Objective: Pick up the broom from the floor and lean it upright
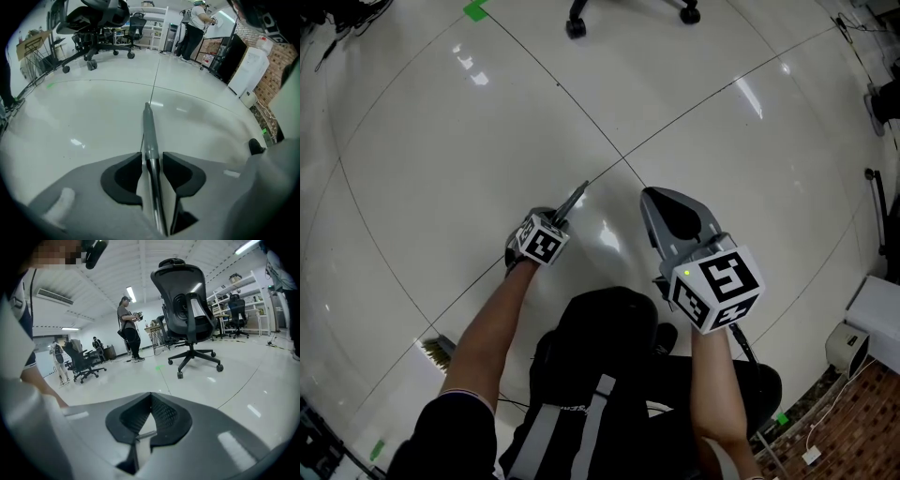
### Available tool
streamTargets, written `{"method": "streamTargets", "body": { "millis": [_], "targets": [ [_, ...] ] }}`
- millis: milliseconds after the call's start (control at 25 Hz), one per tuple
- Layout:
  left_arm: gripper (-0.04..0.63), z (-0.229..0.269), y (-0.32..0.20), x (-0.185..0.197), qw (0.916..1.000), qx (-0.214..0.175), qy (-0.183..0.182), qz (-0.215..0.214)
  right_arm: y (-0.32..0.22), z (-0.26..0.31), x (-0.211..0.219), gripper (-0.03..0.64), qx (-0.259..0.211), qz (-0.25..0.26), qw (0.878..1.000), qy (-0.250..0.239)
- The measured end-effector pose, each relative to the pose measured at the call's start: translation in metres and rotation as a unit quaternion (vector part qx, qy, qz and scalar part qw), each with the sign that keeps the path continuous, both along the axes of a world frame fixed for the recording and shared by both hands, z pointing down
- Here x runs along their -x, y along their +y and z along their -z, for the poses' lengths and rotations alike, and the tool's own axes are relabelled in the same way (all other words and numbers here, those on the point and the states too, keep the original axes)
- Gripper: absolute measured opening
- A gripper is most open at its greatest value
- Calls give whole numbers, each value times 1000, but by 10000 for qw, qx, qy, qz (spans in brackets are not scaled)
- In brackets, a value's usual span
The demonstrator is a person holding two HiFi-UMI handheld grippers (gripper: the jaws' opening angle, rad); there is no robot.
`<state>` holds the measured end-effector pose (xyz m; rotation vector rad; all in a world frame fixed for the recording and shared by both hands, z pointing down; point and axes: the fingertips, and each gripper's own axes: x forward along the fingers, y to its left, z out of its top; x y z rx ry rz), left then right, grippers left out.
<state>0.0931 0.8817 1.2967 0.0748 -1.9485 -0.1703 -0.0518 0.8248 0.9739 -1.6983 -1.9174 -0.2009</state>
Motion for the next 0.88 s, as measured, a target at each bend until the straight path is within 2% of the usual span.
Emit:
{"method": "streamTargets", "body": {
  "millis": [120,240,360,480,680,880],
  "targets": [
    [132,-1,3,0,9999,69,-109,63,0,-2,-2,3,18,41,10000,13],
    [90,-2,5,-2,9996,-69,14,255,0,-5,-4,3,-12,53,10000,31],
    [86,0,5,-5,9991,-232,142,317,-1,-6,-5,3,-48,73,10000,46],
    [86,11,7,-6,9993,-180,74,313,-6,-3,-5,3,-73,72,9999,73],
    [86,65,8,2,9994,-66,-161,301,-20,25,-4,3,-29,173,9996,215],
    [86,152,-2,14,9985,60,-509,197,-39,85,-6,3,94,130,9988,471]
  ]
}}
